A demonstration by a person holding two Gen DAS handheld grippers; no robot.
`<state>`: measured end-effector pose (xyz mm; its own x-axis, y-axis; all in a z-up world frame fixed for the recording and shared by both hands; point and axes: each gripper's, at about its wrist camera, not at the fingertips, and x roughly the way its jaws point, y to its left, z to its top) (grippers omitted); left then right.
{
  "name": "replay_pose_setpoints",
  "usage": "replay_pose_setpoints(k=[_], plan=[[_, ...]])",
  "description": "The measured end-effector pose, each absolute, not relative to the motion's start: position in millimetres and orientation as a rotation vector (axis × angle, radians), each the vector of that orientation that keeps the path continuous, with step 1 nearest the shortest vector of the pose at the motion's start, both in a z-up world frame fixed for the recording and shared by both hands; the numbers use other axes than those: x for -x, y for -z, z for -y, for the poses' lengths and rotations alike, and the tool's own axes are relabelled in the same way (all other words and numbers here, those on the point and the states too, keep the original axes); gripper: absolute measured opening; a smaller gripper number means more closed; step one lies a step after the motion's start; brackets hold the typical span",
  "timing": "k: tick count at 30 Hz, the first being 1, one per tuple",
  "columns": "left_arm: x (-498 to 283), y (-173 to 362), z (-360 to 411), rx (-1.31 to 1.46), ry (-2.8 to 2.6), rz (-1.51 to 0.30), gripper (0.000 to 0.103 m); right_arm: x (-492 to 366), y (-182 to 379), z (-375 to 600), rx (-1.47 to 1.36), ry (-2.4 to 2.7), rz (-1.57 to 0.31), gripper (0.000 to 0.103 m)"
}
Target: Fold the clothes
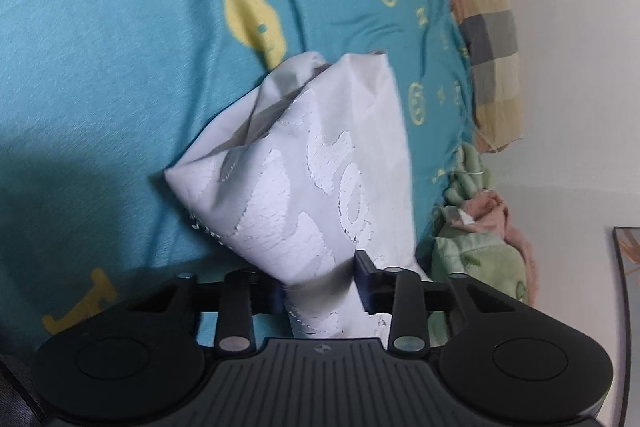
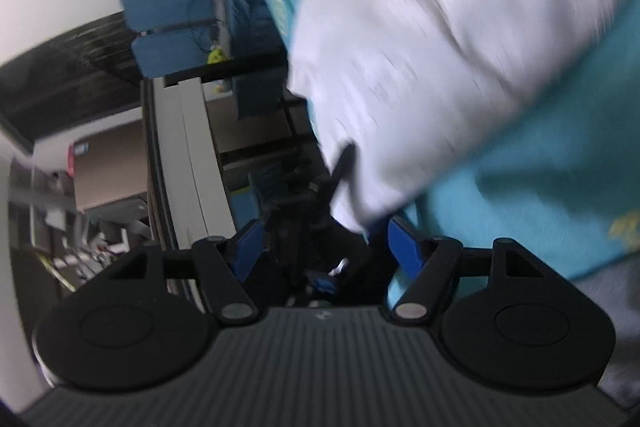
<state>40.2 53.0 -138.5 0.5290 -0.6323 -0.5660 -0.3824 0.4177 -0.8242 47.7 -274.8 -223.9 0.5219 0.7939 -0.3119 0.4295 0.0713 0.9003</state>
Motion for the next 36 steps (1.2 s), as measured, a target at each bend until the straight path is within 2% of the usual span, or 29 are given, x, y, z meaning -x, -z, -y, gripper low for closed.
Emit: replay_pose_setpoints(k=[3,9,13,15,17,19,23,29,36], plan=[[-43,127,-50,1.183,0.243,-1.013,0.022,-45,236,276,-1.612,-0.304,-1.066,0.071],[-48,111,-41,1.177,0.303,-0.948,0.021,-39,242,308,-1.683,-0.092,-0.903,0.072],[-52,111,-38,1.172,0.306,-0.947,0.021,-35,233,324,-1.629,0.043,-0.807,0.071],[-54,110,-37,1.165,0.308,-0.948,0.021,-35,231,327,-1.594,0.093,-0.790,0.063],[-55,109,-36,1.154,0.316,-0.944,0.021,-38,227,327,-1.551,0.106,-0.787,0.046],[-57,106,-36,1.138,0.328,-0.940,0.021,-40,219,329,-1.498,0.088,-0.758,0.036],[-68,95,-41,1.131,0.353,-0.950,0.020,-43,202,334,-1.431,0.036,-0.697,0.026],[-85,37,-12,1.145,0.398,-0.951,0.020,-42,152,360,-1.407,-0.014,-0.590,0.024],[-156,-68,134,1.048,0.549,-0.965,0.020,-57,51,468,-1.297,0.002,-0.444,0.024]])
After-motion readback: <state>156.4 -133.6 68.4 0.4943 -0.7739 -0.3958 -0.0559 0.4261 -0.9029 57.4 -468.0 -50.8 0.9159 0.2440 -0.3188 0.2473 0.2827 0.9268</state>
